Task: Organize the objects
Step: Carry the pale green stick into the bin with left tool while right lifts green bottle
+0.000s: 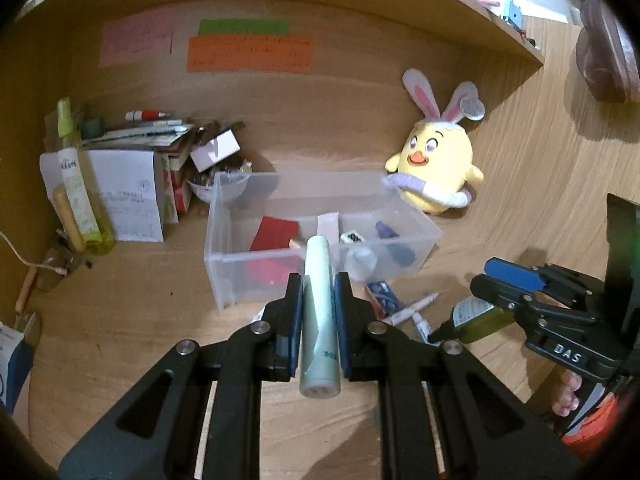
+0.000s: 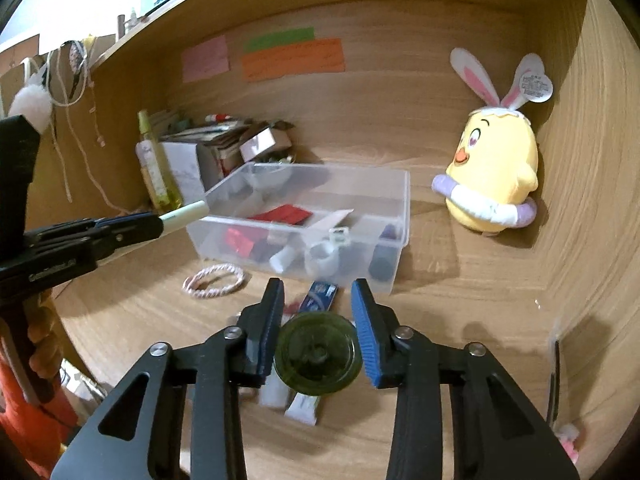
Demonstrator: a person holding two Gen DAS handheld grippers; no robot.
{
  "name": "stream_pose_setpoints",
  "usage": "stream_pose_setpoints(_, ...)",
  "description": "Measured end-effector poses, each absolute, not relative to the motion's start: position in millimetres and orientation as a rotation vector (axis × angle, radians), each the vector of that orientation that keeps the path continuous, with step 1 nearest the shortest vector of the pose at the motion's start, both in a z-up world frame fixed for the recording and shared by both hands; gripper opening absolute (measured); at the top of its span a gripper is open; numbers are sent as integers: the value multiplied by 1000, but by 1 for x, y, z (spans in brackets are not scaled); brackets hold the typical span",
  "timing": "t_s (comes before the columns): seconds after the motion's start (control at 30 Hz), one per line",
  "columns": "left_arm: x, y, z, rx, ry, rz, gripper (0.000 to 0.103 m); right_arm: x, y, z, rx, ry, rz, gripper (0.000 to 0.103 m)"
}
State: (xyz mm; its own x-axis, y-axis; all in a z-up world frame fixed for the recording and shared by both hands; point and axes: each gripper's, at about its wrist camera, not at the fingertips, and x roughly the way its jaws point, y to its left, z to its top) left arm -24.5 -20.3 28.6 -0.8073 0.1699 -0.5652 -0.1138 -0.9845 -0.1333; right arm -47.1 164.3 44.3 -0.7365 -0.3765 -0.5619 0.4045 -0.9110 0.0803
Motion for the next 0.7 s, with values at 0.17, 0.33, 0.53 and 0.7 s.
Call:
stream_pose_setpoints(0.17,-37,-20,33,-894,-154,2840,15,-70,163,45,864,56,-2555,16)
stream_pose_setpoints(0.33,-57,-16,33,-924,-139,2827,15,-86,161,25,957,76,-2532,16)
stream_pose_setpoints(0.53,-97,-21,28,-995,-94,2851,15,-73,195,14,996,50,-2576,40)
stream_pose_setpoints(0.7,-128,-28,14,-1076,-118,2834,15,-54,234,11,1019,21,-2655,55)
